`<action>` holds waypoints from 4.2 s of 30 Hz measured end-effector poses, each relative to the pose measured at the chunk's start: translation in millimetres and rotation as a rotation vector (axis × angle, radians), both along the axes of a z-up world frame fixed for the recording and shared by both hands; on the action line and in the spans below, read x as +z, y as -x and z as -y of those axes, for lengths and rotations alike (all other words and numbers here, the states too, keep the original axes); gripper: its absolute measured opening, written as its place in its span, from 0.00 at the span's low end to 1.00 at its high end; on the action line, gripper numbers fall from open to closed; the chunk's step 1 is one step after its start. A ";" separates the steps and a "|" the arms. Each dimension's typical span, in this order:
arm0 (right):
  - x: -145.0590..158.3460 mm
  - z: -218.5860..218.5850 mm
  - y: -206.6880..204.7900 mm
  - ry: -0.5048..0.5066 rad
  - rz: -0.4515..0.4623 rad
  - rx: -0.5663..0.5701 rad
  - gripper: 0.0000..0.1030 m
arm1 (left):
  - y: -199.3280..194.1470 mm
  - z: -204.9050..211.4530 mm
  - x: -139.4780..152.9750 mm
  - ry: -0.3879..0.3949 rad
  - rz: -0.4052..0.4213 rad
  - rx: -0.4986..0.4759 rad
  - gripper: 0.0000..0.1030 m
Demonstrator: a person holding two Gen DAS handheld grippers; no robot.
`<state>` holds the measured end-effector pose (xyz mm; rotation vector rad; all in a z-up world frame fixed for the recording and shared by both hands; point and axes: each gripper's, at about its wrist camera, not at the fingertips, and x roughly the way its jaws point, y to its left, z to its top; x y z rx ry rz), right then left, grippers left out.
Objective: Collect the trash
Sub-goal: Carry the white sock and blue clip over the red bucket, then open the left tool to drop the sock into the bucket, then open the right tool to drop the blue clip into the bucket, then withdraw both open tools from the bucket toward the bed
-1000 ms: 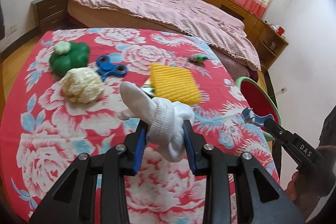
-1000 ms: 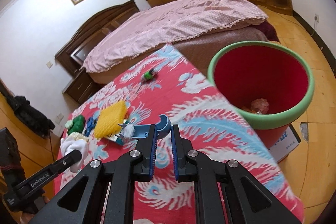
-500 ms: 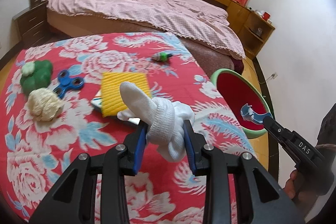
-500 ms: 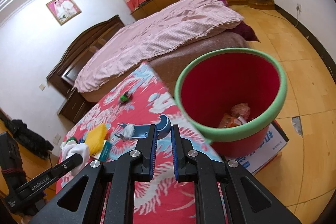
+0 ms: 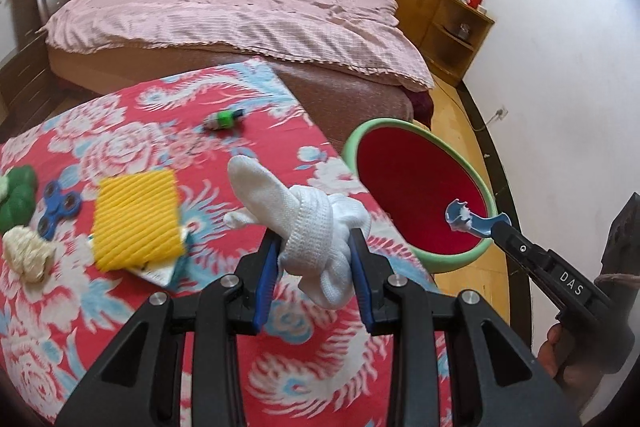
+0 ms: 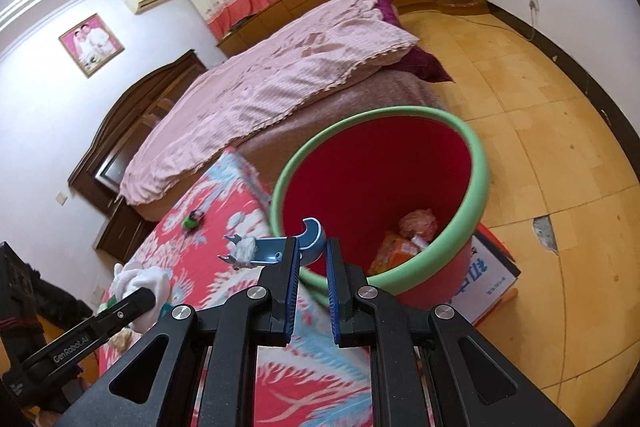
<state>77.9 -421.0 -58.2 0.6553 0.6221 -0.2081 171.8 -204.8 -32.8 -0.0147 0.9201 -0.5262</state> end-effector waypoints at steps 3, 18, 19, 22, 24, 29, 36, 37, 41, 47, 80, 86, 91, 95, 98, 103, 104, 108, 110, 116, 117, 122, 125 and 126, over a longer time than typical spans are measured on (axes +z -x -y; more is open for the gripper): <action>-4.2 11.7 -1.3 -0.006 -0.010 -0.021 0.13 | -6.2 17.5 -3.1 -0.011 -0.006 -0.027 0.33; -23.7 59.9 -6.7 -0.025 -0.052 -0.109 0.13 | -30.1 92.9 -28.4 -0.046 -0.043 -0.152 0.33; -25.0 61.7 -6.7 -0.027 -0.054 -0.112 0.13 | -30.6 96.0 -29.8 -0.048 -0.044 -0.158 0.33; -30.1 66.8 -6.5 -0.032 -0.064 -0.125 0.13 | -31.8 107.5 -35.2 -0.061 -0.041 -0.176 0.33; -33.6 70.3 -7.0 -0.039 -0.070 -0.132 0.13 | -32.9 113.9 -38.4 -0.071 -0.042 -0.185 0.33; -36.7 75.6 -7.4 -0.045 -0.078 -0.140 0.13 | -36.6 120.2 -41.2 -0.078 -0.041 -0.192 0.40; -36.3 76.3 -10.0 -0.039 -0.080 -0.137 0.13 | -37.3 117.2 -39.1 -0.072 -0.032 -0.183 0.46; -36.7 76.6 -11.2 -0.039 -0.081 -0.136 0.13 | -37.4 116.1 -39.2 -0.071 -0.034 -0.179 0.46; -37.6 76.4 -17.3 -0.037 -0.087 -0.127 0.13 | -38.8 109.0 -39.8 -0.062 -0.039 -0.159 0.46; -37.6 74.8 -27.5 -0.031 -0.099 -0.117 0.15 | -38.9 100.4 -39.3 -0.056 -0.041 -0.136 0.46; -9.4 23.2 -4.4 -0.027 -0.077 -0.048 0.47 | -6.3 16.5 -11.7 -0.006 -0.005 0.008 0.46; -4.1 4.2 -3.8 -0.018 -0.077 -0.011 0.51 | -1.3 -6.0 -5.5 0.004 0.007 0.047 0.46; 1.5 -10.0 -3.6 -0.007 -0.070 0.017 0.55 | 1.3 -27.3 -1.4 0.010 0.016 0.088 0.46; 3.8 -21.2 -4.5 0.000 -0.070 0.039 0.55 | 3.1 -44.9 0.3 0.013 0.022 0.124 0.46; 5.0 -29.1 -4.7 0.007 -0.071 0.054 0.55 | 4.5 -61.0 1.9 0.015 0.026 0.154 0.46; 5.3 -41.8 -6.2 0.015 -0.077 0.072 0.56 | 5.5 -83.8 2.4 0.012 0.032 0.198 0.46; 5.3 -44.0 -6.8 0.014 -0.078 0.076 0.56 | 5.8 -88.7 2.3 0.011 0.032 0.208 0.46; 5.9 -52.4 -9.7 0.020 -0.082 0.088 0.57 | 4.0 -109.5 2.3 0.008 0.036 0.250 0.46; 6.6 -56.8 -10.6 0.025 -0.083 0.095 0.57 | 1.8 -120.8 3.1 0.005 0.042 0.272 0.46; 6.4 -67.6 -14.3 0.036 -0.094 0.108 0.58 | -7.3 -155.1 4.3 -0.005 0.055 0.339 0.46; 6.2 -69.3 -15.2 0.037 -0.097 0.110 0.58 | -9.7 -163.1 3.8 -0.009 0.056 0.356 0.46; 7.0 -77.9 -17.7 0.051 -0.103 0.116 0.58 | -17.0 -187.2 -1.2 -0.022 0.051 0.409 0.46; 6.2 -83.0 -19.5 0.057 -0.108 0.120 0.58 | -21.3 -202.0 -4.9 -0.033 0.045 0.432 0.46; 5.8 -85.3 -20.5 0.060 -0.113 0.123 0.58 | -22.7 -205.6 -6.1 -0.034 0.043 0.436 0.46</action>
